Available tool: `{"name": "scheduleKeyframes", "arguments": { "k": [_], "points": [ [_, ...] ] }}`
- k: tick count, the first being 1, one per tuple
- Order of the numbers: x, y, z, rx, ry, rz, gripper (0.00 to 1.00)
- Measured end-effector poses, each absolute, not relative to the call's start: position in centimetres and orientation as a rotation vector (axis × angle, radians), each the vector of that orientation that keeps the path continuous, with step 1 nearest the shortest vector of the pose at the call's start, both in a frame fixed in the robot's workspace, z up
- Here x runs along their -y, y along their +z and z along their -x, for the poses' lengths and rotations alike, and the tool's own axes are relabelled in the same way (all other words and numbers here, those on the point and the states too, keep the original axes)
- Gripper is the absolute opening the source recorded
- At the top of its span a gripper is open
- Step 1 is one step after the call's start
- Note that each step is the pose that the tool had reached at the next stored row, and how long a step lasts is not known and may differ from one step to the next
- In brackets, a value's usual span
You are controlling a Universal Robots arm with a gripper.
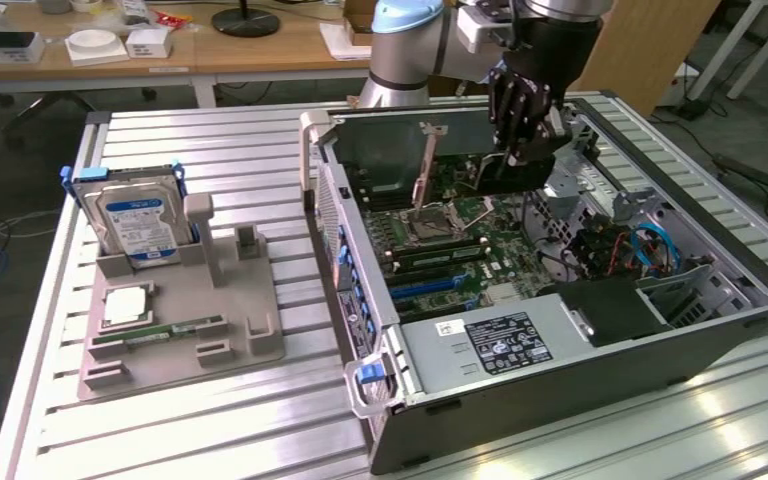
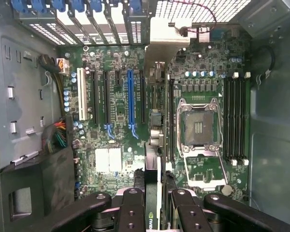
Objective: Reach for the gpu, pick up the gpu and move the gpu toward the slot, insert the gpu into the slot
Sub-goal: 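Insert the gpu into the slot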
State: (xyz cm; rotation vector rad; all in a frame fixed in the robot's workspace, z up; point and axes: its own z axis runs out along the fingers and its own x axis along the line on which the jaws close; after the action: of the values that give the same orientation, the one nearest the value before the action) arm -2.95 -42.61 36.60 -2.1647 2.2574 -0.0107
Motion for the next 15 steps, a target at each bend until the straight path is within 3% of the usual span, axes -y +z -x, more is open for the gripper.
{"name": "scheduleKeyframes", "arguments": {
  "k": [15],
  "points": [
    [42.61, 35.94, 3.12, -2.258, -0.011, 2.164, 0.26]
  ]
}}
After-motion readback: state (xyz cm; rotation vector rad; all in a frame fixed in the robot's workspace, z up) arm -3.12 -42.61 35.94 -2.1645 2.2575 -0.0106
